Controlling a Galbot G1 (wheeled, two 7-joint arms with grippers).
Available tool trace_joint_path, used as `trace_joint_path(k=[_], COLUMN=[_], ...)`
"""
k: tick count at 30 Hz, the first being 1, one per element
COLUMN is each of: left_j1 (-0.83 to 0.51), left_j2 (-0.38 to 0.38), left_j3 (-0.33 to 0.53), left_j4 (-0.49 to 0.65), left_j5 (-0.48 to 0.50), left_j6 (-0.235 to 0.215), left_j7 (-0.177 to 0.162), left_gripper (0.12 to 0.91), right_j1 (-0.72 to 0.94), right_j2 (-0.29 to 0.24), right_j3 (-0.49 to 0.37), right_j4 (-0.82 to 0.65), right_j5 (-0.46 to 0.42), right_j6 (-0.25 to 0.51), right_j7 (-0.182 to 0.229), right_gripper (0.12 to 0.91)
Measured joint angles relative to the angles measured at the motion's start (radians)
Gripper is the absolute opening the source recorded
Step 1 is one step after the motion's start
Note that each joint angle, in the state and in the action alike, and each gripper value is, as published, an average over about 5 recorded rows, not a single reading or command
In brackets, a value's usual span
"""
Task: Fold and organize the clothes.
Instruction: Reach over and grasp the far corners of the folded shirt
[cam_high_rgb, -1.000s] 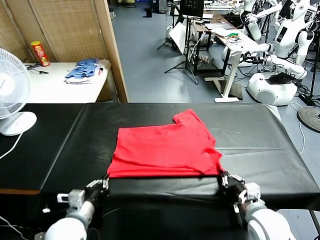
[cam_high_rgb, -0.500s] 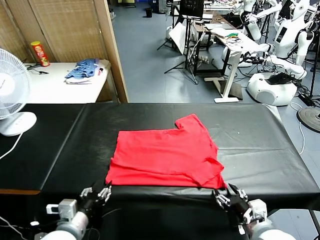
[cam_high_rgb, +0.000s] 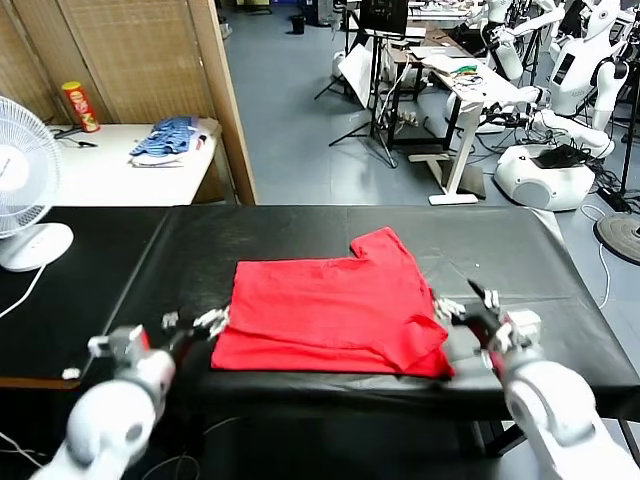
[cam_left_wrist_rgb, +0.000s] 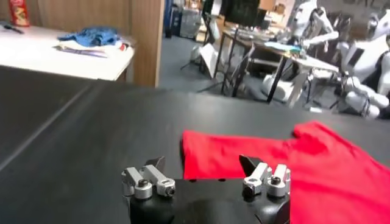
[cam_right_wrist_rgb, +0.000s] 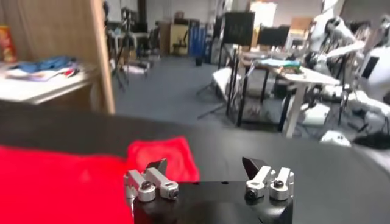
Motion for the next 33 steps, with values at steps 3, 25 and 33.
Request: trace_joint_path(k=[3,25,33], left_j1=[-0.105,-0.376,-0.367], left_j2=[-0.015,-0.085,-0.086], left_j3=[0.048,0.201,0.205], left_j4=[0.105,0.464,0.468], left_j5=[0.003,0.086,0.103], left_j6=[0.005,0.103,0.094], left_j7=[0.016,0.095,0.134], left_gripper=[0.798,0.756,0.34], right_j1=[0.085,0.347,0.352], right_j2=[0.023,0.195,0.219], right_j3=[-0.05,-0.13,-0.129], right_j4=[-0.11,-0.555,-0.579], right_j5=[0.006,-0.005,-0.007], right_j6=[-0.006,-0.035,-0.041], right_j7=[0.005,-0.053,-0.055], right_gripper=[0.798,0.631,0.204])
